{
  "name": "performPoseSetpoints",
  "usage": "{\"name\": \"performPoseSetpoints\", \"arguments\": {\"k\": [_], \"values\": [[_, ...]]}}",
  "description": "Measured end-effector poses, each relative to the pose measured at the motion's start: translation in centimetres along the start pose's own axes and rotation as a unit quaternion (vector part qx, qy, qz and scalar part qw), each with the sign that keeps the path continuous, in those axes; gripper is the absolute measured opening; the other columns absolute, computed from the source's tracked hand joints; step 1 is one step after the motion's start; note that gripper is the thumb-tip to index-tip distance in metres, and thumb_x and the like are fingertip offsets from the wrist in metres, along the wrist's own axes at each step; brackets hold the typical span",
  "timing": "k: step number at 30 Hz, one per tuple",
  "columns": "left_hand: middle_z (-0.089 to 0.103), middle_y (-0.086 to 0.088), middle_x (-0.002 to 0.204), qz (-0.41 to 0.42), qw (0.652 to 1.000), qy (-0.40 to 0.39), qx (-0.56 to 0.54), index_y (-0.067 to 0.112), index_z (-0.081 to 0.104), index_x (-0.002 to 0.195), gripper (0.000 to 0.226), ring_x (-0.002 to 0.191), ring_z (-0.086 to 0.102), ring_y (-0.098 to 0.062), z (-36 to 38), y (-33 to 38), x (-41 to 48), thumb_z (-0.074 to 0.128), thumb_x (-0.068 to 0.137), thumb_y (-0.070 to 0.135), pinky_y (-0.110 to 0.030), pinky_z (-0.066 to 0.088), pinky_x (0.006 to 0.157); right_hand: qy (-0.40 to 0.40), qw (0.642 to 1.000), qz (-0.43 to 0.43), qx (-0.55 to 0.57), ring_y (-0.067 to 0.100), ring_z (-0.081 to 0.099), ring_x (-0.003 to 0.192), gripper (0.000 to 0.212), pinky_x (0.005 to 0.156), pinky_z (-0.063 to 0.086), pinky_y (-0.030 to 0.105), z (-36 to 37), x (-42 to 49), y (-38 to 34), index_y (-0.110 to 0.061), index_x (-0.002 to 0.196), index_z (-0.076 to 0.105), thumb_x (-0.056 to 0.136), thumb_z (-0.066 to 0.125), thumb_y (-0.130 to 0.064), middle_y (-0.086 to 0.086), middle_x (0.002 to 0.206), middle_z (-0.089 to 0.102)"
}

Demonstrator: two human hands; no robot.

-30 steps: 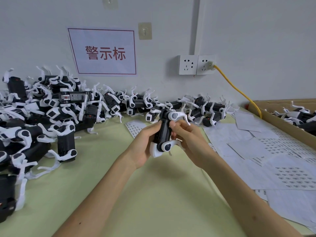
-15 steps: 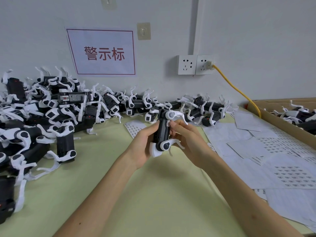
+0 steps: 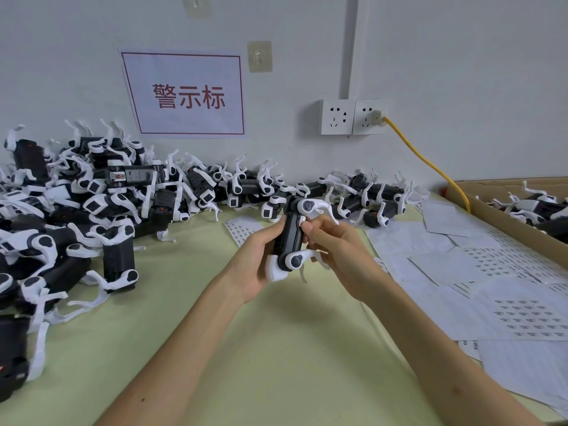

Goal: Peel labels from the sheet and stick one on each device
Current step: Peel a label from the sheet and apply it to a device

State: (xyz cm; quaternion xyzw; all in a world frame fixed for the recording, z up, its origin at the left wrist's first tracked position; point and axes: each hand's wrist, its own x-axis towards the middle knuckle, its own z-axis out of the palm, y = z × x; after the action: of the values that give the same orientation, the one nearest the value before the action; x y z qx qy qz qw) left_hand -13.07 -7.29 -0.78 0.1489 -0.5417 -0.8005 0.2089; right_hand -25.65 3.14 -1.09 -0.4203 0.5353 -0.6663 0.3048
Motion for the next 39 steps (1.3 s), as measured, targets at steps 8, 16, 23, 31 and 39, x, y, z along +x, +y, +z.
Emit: {"name": "performPoseSetpoints", "arguments": {"k": [8, 16, 23, 31, 39], "values": [[0.07, 0.0, 0.101, 0.008, 1.0, 0.018, 0.013, 0.028, 0.082, 0.093, 0.034, 0.108, 0.07, -0.023, -0.2, -0.1, 0.4, 0.061, 0.087, 0.054, -0.037, 0.046, 0.106, 0.065, 0.997, -0.034, -0.015, 0.013, 0.046, 0.06, 0.028, 0.057, 0.042, 0.019, -0.3, -0.1, -0.4, -0.012, 0.073, 0.055, 0.094, 0.072, -0.021, -0.003, 0.063, 0.051], [0.07, 0.001, 0.079, 0.005, 0.999, 0.009, 0.043, 0.025, 0.081, 0.082, 0.031, 0.072, 0.065, -0.009, -0.8, 0.3, 0.4, 0.065, 0.08, 0.051, -0.031, 0.039, 0.077, 0.136, 0.98, -0.118, -0.081, 0.006, 0.063, 0.097, 0.036, 0.076, 0.05, 0.018, -1.1, 0.2, 0.0, -0.026, 0.11, 0.065, 0.078, 0.082, -0.025, -0.012, 0.107, 0.068], [0.06, -0.006, 0.09, -0.08, 0.994, -0.046, 0.057, 0.019, 0.077, 0.091, 0.024, 0.079, 0.058, -0.019, -1.3, 0.8, -0.1, 0.071, 0.086, 0.041, -0.033, 0.047, 0.06, -0.043, 0.993, -0.075, -0.083, 0.007, 0.066, 0.106, 0.042, 0.08, 0.05, 0.019, -1.5, 0.0, -0.3, -0.025, 0.125, 0.067, 0.085, 0.063, -0.037, -0.007, 0.121, 0.069], [0.068, -0.017, 0.076, -0.051, 0.995, 0.076, -0.026, 0.004, 0.071, 0.093, 0.053, 0.059, 0.065, -0.028, -2.6, 0.7, 1.1, 0.05, 0.1, 0.053, -0.031, 0.051, 0.053, 0.082, 0.981, -0.051, -0.167, 0.008, 0.063, 0.086, 0.027, 0.061, 0.046, 0.019, -1.4, 0.5, 0.4, -0.024, 0.108, 0.065, 0.095, 0.066, -0.048, -0.019, 0.09, 0.069], [0.065, -0.016, 0.085, 0.041, 0.987, 0.137, 0.073, 0.007, 0.063, 0.104, 0.029, 0.07, 0.065, -0.031, -2.5, 0.8, 1.4, 0.064, 0.098, 0.035, -0.034, 0.057, 0.065, -0.002, 0.992, 0.06, -0.108, 0.023, 0.071, 0.073, 0.038, 0.065, 0.051, 0.034, -1.8, 0.5, 0.2, -0.013, 0.11, 0.064, 0.09, 0.068, -0.045, 0.001, 0.087, 0.068]]}}
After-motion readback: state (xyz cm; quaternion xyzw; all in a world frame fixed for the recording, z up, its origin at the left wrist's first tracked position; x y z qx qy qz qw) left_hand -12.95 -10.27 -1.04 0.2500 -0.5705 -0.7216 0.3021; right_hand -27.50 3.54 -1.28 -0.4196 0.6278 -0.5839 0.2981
